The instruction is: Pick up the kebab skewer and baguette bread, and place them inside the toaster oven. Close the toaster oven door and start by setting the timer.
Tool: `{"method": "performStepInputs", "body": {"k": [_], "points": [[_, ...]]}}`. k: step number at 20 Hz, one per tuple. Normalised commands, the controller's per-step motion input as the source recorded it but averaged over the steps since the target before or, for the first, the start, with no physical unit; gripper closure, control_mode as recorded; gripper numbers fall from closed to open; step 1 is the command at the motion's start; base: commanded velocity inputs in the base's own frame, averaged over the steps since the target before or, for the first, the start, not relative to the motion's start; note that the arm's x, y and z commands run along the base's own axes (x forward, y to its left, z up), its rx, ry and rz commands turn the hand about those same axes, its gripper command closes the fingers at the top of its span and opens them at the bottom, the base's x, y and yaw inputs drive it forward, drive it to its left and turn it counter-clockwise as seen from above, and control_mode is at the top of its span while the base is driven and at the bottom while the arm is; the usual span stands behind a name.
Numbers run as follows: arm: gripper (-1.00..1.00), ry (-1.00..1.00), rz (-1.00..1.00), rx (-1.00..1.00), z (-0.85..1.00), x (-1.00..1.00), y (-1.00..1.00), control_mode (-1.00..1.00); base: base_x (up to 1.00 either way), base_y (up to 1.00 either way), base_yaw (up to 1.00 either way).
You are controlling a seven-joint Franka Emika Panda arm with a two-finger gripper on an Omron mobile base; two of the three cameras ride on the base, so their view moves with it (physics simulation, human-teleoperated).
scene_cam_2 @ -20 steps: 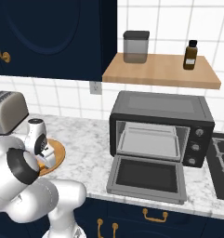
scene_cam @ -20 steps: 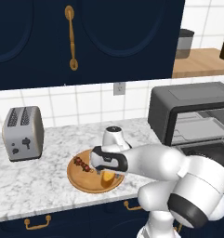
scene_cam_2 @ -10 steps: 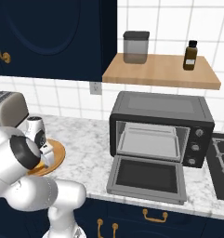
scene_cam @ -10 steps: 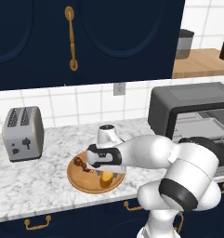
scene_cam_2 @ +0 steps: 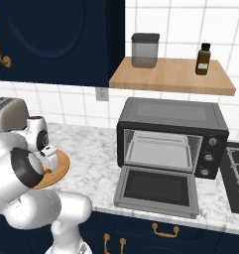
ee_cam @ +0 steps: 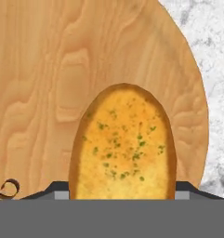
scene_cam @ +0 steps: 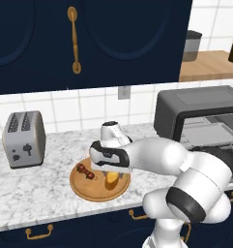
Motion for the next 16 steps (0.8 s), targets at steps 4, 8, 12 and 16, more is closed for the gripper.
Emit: {"method": "performStepInputs", "body": {"k": [4, 8, 12, 16], "points": [[1.0, -0.12, -0.08, 0.0, 0.55, -0.36, -0.32, -1.0, 0.0, 0.0, 0.0], [1.0, -0.01, -0.15, 0.01, 0.68, -0.29, -0.49, -1.0, 0.0, 0.0, 0.0], [1.0, 0.0, -0.17, 0.03, 0.66, -0.28, -0.66, -1.0, 0.0, 0.0, 0.0], [1.0, 0.0, -0.21, 0.04, 0.58, -0.05, -0.76, -1.0, 0.0, 0.0, 0.0]]}}
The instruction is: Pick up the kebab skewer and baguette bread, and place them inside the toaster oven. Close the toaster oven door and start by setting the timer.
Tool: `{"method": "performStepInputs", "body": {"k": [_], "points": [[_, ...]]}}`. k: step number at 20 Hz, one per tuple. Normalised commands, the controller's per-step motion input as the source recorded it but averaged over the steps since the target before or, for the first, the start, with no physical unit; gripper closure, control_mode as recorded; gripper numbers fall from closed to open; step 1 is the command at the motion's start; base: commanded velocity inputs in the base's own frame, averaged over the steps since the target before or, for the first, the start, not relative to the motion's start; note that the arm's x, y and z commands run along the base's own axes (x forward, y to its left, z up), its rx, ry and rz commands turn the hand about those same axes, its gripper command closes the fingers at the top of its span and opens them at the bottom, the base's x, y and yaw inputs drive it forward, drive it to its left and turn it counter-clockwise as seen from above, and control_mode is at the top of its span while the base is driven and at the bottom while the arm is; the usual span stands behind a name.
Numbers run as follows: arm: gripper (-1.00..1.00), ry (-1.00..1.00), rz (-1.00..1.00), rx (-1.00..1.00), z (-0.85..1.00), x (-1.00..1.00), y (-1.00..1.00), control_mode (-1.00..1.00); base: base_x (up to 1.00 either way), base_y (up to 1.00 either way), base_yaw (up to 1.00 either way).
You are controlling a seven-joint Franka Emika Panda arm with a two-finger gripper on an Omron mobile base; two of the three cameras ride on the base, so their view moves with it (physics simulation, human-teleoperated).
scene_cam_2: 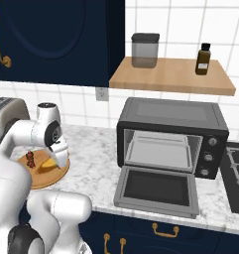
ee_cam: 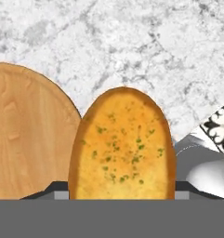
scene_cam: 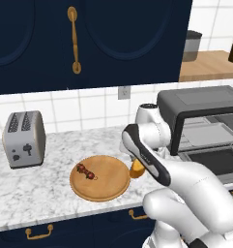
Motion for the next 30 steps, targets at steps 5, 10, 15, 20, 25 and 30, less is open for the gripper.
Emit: {"method": "performStepInputs", "body": {"k": [5, 10, 15, 20, 25, 30], "points": [[1.0, 0.0, -0.2, 0.05, 0.64, -0.09, -0.73, -1.0, 0.0, 0.0, 0.0], [1.0, 0.0, -0.21, 0.05, 0.41, -0.14, -0.83, -1.0, 0.0, 0.0, 0.0], [1.0, -0.02, -0.2, 0.07, 0.28, -0.05, -0.86, -1.0, 0.0, 0.0, 0.0], [1.0, -0.05, -0.21, 0.09, 0.2, 0.0, -0.84, -1.0, 0.0, 0.0, 0.0], [1.0, -0.04, -0.19, 0.1, 0.04, 0.0, -0.83, -1.0, 0.0, 0.0, 0.0], [1.0, -0.03, -0.16, 0.06, 0.02, 0.0, -0.85, -1.0, 0.0, 0.0, 0.0]]}}
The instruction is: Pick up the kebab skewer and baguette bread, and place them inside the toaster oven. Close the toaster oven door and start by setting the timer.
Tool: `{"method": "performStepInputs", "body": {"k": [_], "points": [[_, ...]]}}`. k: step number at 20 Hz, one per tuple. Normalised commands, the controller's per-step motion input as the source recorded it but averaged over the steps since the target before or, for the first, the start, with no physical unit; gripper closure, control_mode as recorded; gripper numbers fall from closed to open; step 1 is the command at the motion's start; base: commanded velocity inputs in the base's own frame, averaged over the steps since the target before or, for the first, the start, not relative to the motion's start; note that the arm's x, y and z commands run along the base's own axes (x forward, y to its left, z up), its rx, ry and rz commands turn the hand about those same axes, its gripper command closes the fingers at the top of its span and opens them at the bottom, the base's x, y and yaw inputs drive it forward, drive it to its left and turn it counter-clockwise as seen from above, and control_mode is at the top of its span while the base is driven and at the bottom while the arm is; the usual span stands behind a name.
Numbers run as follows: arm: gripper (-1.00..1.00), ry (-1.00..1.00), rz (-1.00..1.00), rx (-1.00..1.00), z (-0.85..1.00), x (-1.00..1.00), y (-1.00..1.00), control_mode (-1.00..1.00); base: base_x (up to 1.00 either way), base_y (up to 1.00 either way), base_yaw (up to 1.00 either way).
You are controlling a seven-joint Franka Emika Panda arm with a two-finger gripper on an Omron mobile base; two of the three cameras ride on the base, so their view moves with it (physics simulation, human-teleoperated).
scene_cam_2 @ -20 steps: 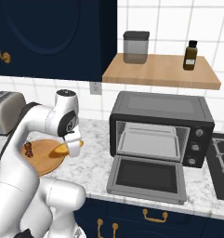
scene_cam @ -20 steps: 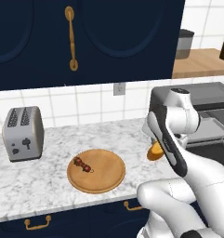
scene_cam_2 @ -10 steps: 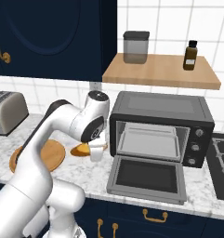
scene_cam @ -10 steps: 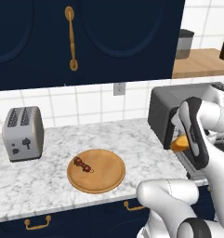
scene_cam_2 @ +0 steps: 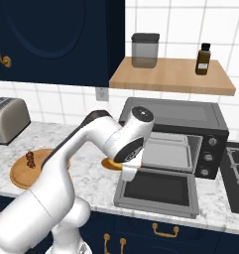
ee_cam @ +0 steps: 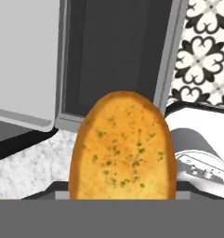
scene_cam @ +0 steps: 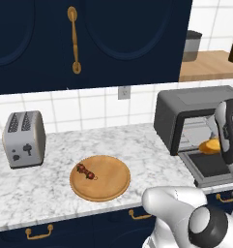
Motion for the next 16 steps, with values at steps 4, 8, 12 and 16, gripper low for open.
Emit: {"method": "performStepInputs", "body": {"k": [4, 8, 12, 16], "points": [[1.0, -0.01, -0.13, 0.01, 0.0, 0.0, -0.69, -1.0, 0.0, 0.0, 0.0], [1.0, -0.12, -0.07, 0.0, 0.01, 0.03, -0.41, -1.0, 0.0, 0.0, 0.0], [1.0, -0.12, -0.03, 0.0, 0.12, 0.09, -0.33, -1.0, 0.0, 0.0, 0.0], [1.0, -0.04, -0.02, 0.0, 0.06, 0.38, -0.26, -1.0, 0.0, 0.0, 0.0]]}}
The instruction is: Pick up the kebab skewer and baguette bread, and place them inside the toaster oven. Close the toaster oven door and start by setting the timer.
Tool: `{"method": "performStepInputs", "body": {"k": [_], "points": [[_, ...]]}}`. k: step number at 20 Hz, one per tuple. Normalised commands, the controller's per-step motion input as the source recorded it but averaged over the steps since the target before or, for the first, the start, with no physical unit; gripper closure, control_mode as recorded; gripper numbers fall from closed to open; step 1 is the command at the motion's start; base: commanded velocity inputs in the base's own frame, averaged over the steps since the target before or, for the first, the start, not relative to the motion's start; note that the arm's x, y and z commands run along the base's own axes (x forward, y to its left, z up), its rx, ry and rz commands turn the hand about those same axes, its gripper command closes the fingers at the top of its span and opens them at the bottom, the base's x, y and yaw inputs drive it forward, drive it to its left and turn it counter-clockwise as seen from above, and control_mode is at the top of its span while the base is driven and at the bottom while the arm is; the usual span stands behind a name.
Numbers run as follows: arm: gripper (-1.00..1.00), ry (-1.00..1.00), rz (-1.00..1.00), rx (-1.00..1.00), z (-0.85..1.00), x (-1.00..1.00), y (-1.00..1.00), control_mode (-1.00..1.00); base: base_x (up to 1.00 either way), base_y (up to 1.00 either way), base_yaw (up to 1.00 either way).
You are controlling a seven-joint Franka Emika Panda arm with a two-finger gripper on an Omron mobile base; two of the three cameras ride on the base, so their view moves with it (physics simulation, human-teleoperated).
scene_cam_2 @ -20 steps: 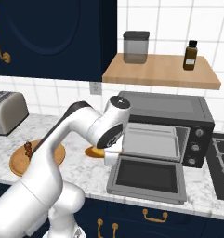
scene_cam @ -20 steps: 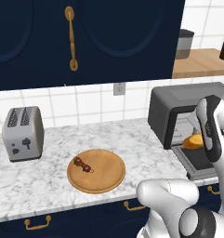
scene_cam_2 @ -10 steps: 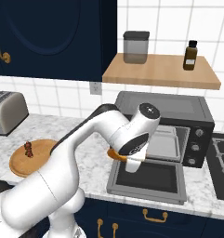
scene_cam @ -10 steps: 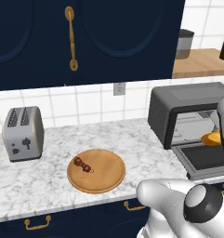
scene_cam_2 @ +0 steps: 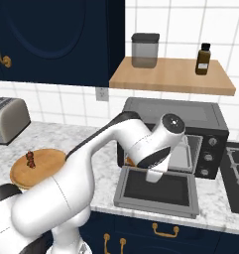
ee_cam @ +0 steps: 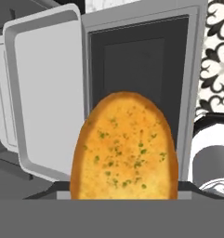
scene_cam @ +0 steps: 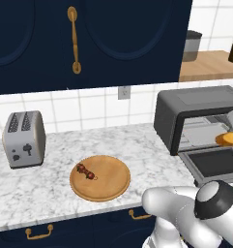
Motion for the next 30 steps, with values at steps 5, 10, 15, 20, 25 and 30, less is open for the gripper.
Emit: {"method": "performStepInputs", "body": {"k": [5, 10, 15, 20, 25, 30], "points": [[1.0, -0.11, -0.01, 0.0, 0.0, 0.36, -0.06, -1.0, 0.0, 0.0, 0.0], [1.0, -0.34, -0.01, 0.0, -0.07, 0.0, 0.0, -1.0, 0.0, 0.0, 0.0], [1.0, -0.14, -0.1, -0.01, -0.16, 0.36, 0.0, -1.0, 0.0, 0.0, 0.0], [1.0, 0.0, -0.03, 0.0, 0.0, 0.4, 0.0, -1.0, 0.0, 0.0, 0.0], [1.0, 0.0, 0.0, 0.0, -0.09, 0.35, 0.0, -1.0, 0.0, 0.0, 0.0], [1.0, 0.0, 0.0, 0.0, -0.11, 0.34, 0.0, -1.0, 0.0, 0.0, 0.0]]}}
